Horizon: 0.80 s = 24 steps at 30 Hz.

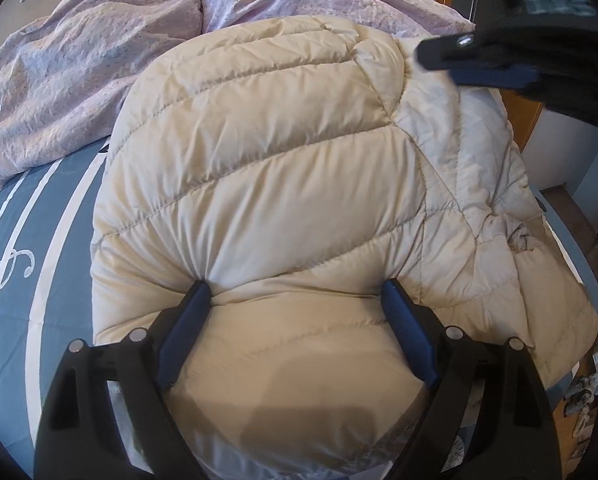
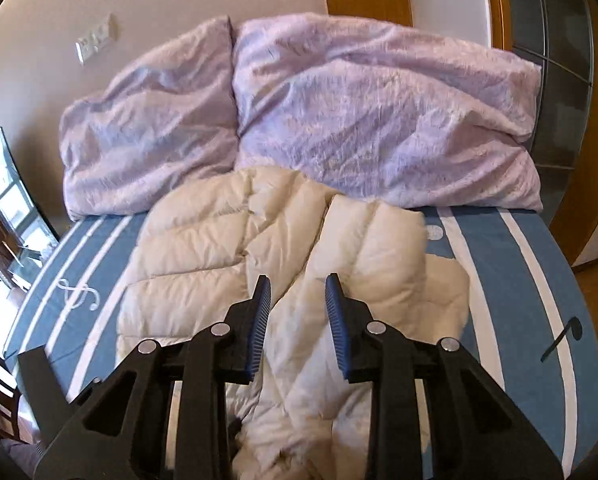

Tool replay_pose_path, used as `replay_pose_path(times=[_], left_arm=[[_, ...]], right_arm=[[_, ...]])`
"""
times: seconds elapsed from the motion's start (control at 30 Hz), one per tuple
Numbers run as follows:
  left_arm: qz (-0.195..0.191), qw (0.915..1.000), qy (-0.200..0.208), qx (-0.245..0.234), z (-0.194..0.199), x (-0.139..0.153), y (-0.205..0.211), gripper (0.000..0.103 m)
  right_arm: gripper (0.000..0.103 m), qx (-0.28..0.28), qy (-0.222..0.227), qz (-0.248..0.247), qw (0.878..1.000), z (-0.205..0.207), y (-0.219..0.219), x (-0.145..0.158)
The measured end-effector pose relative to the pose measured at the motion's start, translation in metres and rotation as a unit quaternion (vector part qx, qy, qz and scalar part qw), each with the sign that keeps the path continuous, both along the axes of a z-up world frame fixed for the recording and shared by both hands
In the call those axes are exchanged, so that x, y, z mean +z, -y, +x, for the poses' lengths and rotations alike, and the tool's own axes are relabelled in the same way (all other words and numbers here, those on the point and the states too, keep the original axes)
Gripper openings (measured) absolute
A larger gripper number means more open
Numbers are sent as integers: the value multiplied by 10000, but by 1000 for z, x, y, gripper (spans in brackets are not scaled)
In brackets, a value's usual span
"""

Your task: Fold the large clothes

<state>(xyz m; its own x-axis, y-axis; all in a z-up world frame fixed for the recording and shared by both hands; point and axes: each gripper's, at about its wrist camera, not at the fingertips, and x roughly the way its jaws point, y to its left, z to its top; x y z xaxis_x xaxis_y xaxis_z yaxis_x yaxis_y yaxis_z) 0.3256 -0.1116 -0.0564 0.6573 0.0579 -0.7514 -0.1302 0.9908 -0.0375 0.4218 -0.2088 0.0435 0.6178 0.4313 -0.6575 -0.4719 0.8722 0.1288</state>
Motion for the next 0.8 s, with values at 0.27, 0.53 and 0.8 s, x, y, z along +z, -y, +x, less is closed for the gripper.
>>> replay_pose_path(times=[0.27,0.53,0.8], left_arm=[[29,9999,90,-102,2,-2,1,86],[27,9995,172,-245,2,-2,6,87],[-7,9991,235,-350,1,-4,11,88]], right_arm=[[21,-337,-417,-123,9985,25,17,-41],[20,-492,-588,-99,9970,36,31,-67],[20,-547,-469,-229,9971,40,34,-88]])
